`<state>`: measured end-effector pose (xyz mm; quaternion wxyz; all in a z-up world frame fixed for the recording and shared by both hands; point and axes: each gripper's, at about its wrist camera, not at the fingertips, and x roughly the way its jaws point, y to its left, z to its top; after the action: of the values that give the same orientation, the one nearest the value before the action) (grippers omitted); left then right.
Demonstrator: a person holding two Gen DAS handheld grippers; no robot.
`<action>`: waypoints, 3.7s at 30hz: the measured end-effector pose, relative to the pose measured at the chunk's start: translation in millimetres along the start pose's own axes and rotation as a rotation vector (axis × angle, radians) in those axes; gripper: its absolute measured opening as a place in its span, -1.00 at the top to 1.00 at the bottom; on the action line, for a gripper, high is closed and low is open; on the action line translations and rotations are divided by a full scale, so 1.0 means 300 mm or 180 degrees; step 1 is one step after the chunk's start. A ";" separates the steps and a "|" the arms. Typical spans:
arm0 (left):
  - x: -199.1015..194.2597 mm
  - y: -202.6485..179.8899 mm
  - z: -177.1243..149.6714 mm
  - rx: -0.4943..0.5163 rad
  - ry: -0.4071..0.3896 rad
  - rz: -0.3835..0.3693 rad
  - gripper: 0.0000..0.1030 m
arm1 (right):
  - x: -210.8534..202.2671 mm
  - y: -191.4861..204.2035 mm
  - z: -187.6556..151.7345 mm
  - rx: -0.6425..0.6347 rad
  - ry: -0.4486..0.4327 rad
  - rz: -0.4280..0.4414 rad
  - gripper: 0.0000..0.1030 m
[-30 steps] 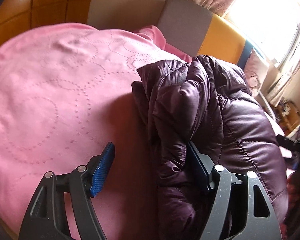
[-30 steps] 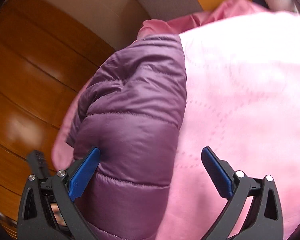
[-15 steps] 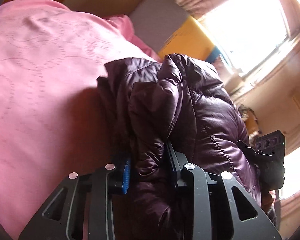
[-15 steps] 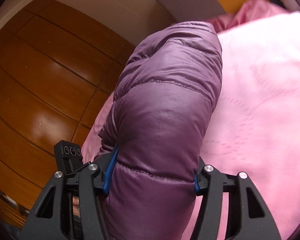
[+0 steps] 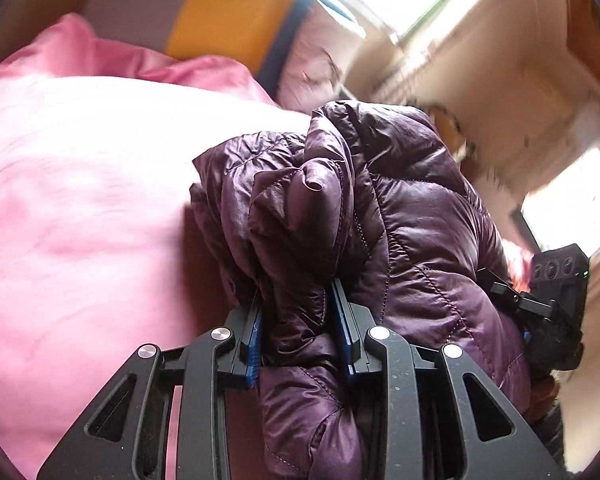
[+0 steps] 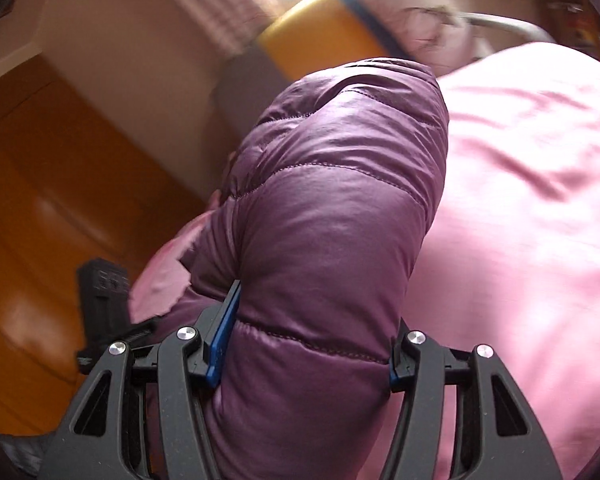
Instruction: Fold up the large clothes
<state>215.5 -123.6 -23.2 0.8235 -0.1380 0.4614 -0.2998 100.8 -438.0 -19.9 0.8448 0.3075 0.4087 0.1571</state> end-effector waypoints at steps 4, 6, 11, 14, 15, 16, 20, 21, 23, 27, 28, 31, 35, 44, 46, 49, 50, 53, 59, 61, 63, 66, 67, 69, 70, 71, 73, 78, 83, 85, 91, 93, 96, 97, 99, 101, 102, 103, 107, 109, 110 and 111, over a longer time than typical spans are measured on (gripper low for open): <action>0.131 -0.100 -0.001 0.0304 0.0197 0.0324 0.43 | -0.007 -0.070 -0.069 0.0216 -0.0001 -0.0136 -0.28; 0.128 -0.127 -0.002 0.0371 0.0207 0.0424 0.40 | -0.030 -0.048 -0.070 0.0207 -0.0055 -0.0275 -0.60; 0.055 -0.203 0.005 0.0725 0.0108 0.0831 0.39 | -0.138 0.049 -0.049 -0.0189 -0.0360 -0.0921 -0.78; -0.013 -0.219 0.033 0.0680 -0.0080 0.0852 0.40 | -0.144 0.161 -0.069 -0.0452 -0.0506 -0.1005 -0.78; -0.031 -0.218 0.042 0.0659 -0.0133 0.0829 0.40 | -0.131 0.182 -0.073 -0.0530 -0.0510 -0.1022 -0.78; -0.047 -0.216 0.063 0.0624 -0.0198 0.0766 0.40 | -0.128 0.214 -0.096 -0.0607 -0.0504 -0.1050 -0.78; -0.064 -0.276 0.099 0.0571 -0.0246 0.0496 0.40 | -0.043 0.271 -0.138 -0.0890 -0.0425 -0.1124 -0.78; -0.046 -0.288 0.115 0.0553 -0.0214 0.0428 0.39 | -0.013 0.285 -0.124 -0.0939 -0.0429 -0.1177 -0.80; -0.015 -0.313 0.123 0.0575 -0.0162 0.0386 0.39 | 0.017 0.274 -0.145 -0.1004 -0.0437 -0.1251 -0.80; 0.112 -0.325 0.127 0.0578 0.0014 0.0477 0.39 | 0.064 0.240 -0.161 -0.1063 -0.0458 -0.1355 -0.79; 0.152 -0.300 0.119 0.0555 0.0052 0.0557 0.39 | 0.079 0.238 -0.168 -0.1081 -0.0458 -0.1362 -0.79; 0.192 -0.235 0.087 0.0442 0.0045 0.0545 0.39 | 0.116 0.251 -0.198 -0.1193 -0.0455 -0.1424 -0.79; 0.212 -0.187 0.037 0.0565 -0.0097 0.0620 0.39 | 0.178 0.241 -0.224 -0.1245 -0.0424 -0.1431 -0.79; 0.201 -0.171 -0.002 0.0613 -0.0197 0.0729 0.39 | 0.162 0.255 -0.215 -0.1159 -0.0358 -0.1527 -0.80; 0.166 -0.187 -0.007 0.0603 -0.0238 0.0793 0.39 | 0.143 0.258 -0.220 -0.1112 -0.0375 -0.1535 -0.80; 0.116 -0.209 -0.024 0.0638 -0.0334 0.0870 0.26 | 0.121 0.265 -0.227 -0.1042 -0.0403 -0.1565 -0.81; 0.101 -0.214 -0.031 0.0658 -0.0378 0.0909 0.14 | 0.113 0.266 -0.230 -0.1014 -0.0414 -0.1589 -0.81; 0.053 -0.212 -0.050 0.0602 -0.0512 0.1023 -0.35 | 0.098 0.272 -0.233 -0.0923 -0.0436 -0.1630 -0.85; -0.016 -0.214 -0.094 0.0569 -0.0598 0.1083 -0.35 | 0.087 0.302 -0.264 -0.0859 -0.0426 -0.1743 -0.90; -0.034 -0.223 -0.108 0.0584 -0.0626 0.1133 -0.35 | 0.081 0.311 -0.272 -0.0811 -0.0410 -0.1757 -0.90; -0.052 -0.227 -0.119 0.0604 -0.0652 0.1184 -0.35 | 0.073 0.324 -0.279 -0.0792 -0.0407 -0.1769 -0.90; -0.076 -0.232 -0.134 0.0621 -0.0676 0.1211 -0.35 | 0.048 0.336 -0.289 -0.0731 -0.0438 -0.1758 -0.90; -0.084 -0.236 -0.140 0.0632 -0.0687 0.1221 -0.35 | 0.040 0.340 -0.295 -0.0720 -0.0460 -0.1759 -0.90; -0.098 -0.241 -0.147 0.0639 -0.0710 0.1222 -0.35 | 0.031 0.353 -0.309 -0.0745 -0.0484 -0.1779 -0.90; -0.108 -0.240 -0.155 0.0640 -0.0722 0.1224 -0.35 | 0.035 0.358 -0.318 -0.0767 -0.0474 -0.1802 -0.90; -0.108 -0.242 -0.151 0.0647 -0.0722 0.1227 -0.35 | 0.043 0.359 -0.326 -0.0776 -0.0440 -0.1820 -0.90; -0.106 -0.241 -0.159 0.0685 -0.0719 0.1255 -0.35 | 0.068 0.352 -0.346 -0.0731 -0.0367 -0.1817 -0.90; -0.052 -0.209 -0.185 0.0718 -0.0564 0.1306 -0.35 | 0.109 0.367 -0.388 -0.0831 -0.0331 -0.1925 -0.93; -0.045 -0.186 -0.202 0.0641 -0.0563 0.1292 -0.35 | 0.079 0.382 -0.386 -0.0807 -0.0315 -0.1920 -0.93; -0.068 -0.193 -0.203 0.0626 -0.0604 0.1282 -0.35 | 0.047 0.391 -0.374 -0.0742 -0.0365 -0.1915 -0.92; -0.171 -0.219 -0.213 0.0573 -0.0798 0.1274 -0.62 | -0.059 0.458 -0.358 -0.0576 -0.0748 -0.2109 -0.95; -0.204 -0.231 -0.223 0.0581 -0.0852 0.1281 -0.73 | -0.080 0.477 -0.361 -0.0528 -0.0840 -0.2202 -0.95; -0.242 -0.252 -0.245 0.0635 -0.0951 0.1337 -0.78 | -0.094 0.496 -0.378 -0.0516 -0.0914 -0.2307 -0.95; -0.257 -0.262 -0.257 0.0655 -0.0990 0.1362 -0.78 | -0.097 0.501 -0.383 -0.0520 -0.0928 -0.2330 -0.95; -0.277 -0.270 -0.275 0.0662 -0.1020 0.1384 -0.88 | -0.106 0.509 -0.396 -0.0515 -0.0959 -0.2354 -0.95; -0.289 -0.278 -0.292 0.0654 -0.1036 0.1393 -0.91 | -0.121 0.516 -0.414 -0.0523 -0.1001 -0.2359 -0.95; -0.295 -0.284 -0.301 0.0649 -0.1045 0.1401 -0.91 | -0.128 0.524 -0.424 -0.0540 -0.1030 -0.2375 -0.95; -0.300 -0.288 -0.310 0.0649 -0.1045 0.1409 -0.91 | -0.132 0.529 -0.429 -0.0552 -0.1046 -0.2382 -0.95; -0.320 -0.314 -0.336 0.0670 -0.1045 0.1415 -0.91 | -0.140 0.543 -0.451 -0.0574 -0.1069 -0.2376 -0.95; -0.330 -0.323 -0.343 0.0683 -0.1076 0.1431 -0.91 | -0.129 0.544 -0.449 -0.0580 -0.1049 -0.2398 -0.95; -0.333 -0.326 -0.345 0.0695 -0.1077 0.1443 -0.92 | -0.128 0.543 -0.454 -0.0576 -0.1039 -0.2396 -0.95; -0.335 -0.328 -0.348 0.0704 -0.1074 0.1452 -0.92 | -0.126 0.543 -0.457 -0.0571 -0.1026 -0.2388 -0.95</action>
<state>51.9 -133.0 38.6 0.9446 0.0118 0.3018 -0.1283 -32.9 -279.8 42.8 0.9201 0.0832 0.3396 -0.1768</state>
